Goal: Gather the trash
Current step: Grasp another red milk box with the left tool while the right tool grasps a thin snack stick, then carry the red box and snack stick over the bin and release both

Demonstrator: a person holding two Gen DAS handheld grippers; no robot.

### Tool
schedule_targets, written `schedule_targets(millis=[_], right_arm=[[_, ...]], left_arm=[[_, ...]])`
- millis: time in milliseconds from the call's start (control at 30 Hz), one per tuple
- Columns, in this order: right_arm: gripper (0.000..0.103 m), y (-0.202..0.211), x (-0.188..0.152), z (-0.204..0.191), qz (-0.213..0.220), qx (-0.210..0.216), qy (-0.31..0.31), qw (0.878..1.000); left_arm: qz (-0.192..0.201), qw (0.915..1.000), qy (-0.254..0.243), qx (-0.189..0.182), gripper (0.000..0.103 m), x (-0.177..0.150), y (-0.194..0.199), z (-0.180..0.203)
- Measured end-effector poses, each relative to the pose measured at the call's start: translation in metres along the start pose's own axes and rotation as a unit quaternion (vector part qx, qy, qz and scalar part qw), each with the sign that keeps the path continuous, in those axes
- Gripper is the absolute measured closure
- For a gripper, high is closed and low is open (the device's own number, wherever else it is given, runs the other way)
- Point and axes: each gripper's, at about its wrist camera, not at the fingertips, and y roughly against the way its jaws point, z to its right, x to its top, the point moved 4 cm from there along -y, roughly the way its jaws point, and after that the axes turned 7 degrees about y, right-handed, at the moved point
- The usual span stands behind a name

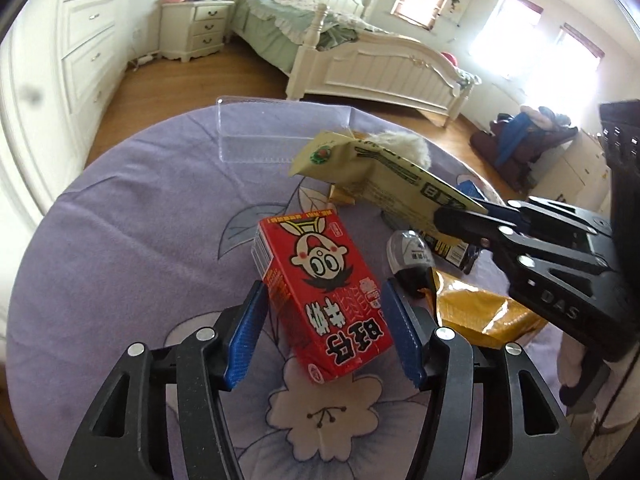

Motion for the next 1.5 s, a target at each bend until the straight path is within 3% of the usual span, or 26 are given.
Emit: schedule_targets(millis=[133, 233, 400, 533, 600, 700, 767, 833, 867, 967, 1133, 1200, 1233, 1267, 1300, 1500], right_arm=[[0.091, 0.033, -0.012, -0.003, 0.037, 0.020, -0.042, 0.998], [0.091, 0.054, -0.021, -0.005, 0.058, 0.020, -0.059, 0.996], [0.094, 0.078, -0.034, -0.006, 0.081, 0.014, -0.089, 0.993], [0.094, 0.096, -0.048, -0.005, 0.103, 0.010, -0.121, 0.987], [0.094, 0.103, -0.056, -0.005, 0.114, 0.007, -0.136, 0.984], [0.094, 0.110, -0.067, -0.006, 0.119, -0.005, -0.147, 0.982], [0.094, 0.113, -0.073, -0.005, 0.120, -0.007, -0.152, 0.981], [0.094, 0.114, -0.077, -0.004, 0.125, -0.012, -0.159, 0.979], [0.094, 0.114, -0.080, -0.002, 0.128, -0.013, -0.164, 0.978], [0.094, 0.120, -0.093, -0.002, 0.139, -0.013, -0.176, 0.975], [0.094, 0.120, -0.104, 0.006, 0.149, -0.010, -0.199, 0.969], [0.094, 0.121, -0.107, 0.007, 0.150, -0.013, -0.202, 0.968], [0.094, 0.123, -0.108, 0.007, 0.151, -0.014, -0.203, 0.967], [0.094, 0.123, -0.110, 0.008, 0.152, -0.013, -0.203, 0.967], [0.094, 0.125, -0.112, 0.007, 0.152, -0.014, -0.204, 0.967], [0.094, 0.125, -0.122, 0.006, 0.150, -0.023, -0.210, 0.966]], left_arm=[[0.007, 0.9999, -0.006, 0.011, 0.044, 0.002, -0.003, 0.005], [0.001, 1.0000, 0.002, 0.007, 0.051, 0.001, 0.003, 0.005], [0.000, 1.0000, -0.008, 0.005, 0.051, -0.010, 0.011, 0.010], [0.017, 0.9991, -0.021, 0.033, 0.037, -0.006, 0.008, 0.017], [0.019, 0.9977, -0.024, 0.060, 0.036, -0.002, 0.003, 0.017], [0.024, 0.9970, -0.044, 0.059, 0.036, 0.000, 0.000, 0.022], [0.026, 0.9981, -0.039, 0.041, 0.044, 0.000, -0.001, 0.020], [0.038, 0.9967, -0.048, 0.053, 0.049, 0.001, 0.004, 0.018], [0.047, 0.9956, -0.053, 0.062, 0.067, 0.001, 0.008, 0.015], [0.064, 0.9961, -0.046, 0.039, 0.101, 0.004, 0.027, 0.006], [0.053, 0.9963, -0.062, 0.027, 0.101, -0.001, 0.039, 0.011], [0.059, 0.9956, -0.066, 0.030, 0.096, -0.002, 0.042, 0.018], [0.056, 0.9957, -0.069, 0.029, 0.077, -0.003, 0.040, 0.021], [0.051, 0.9956, -0.073, 0.030, 0.047, -0.004, 0.035, 0.025], [0.052, 0.9948, -0.078, 0.039, 0.038, -0.004, 0.030, 0.027], [0.015, 0.9930, -0.091, 0.074, 0.037, -0.008, 0.001, 0.024]])
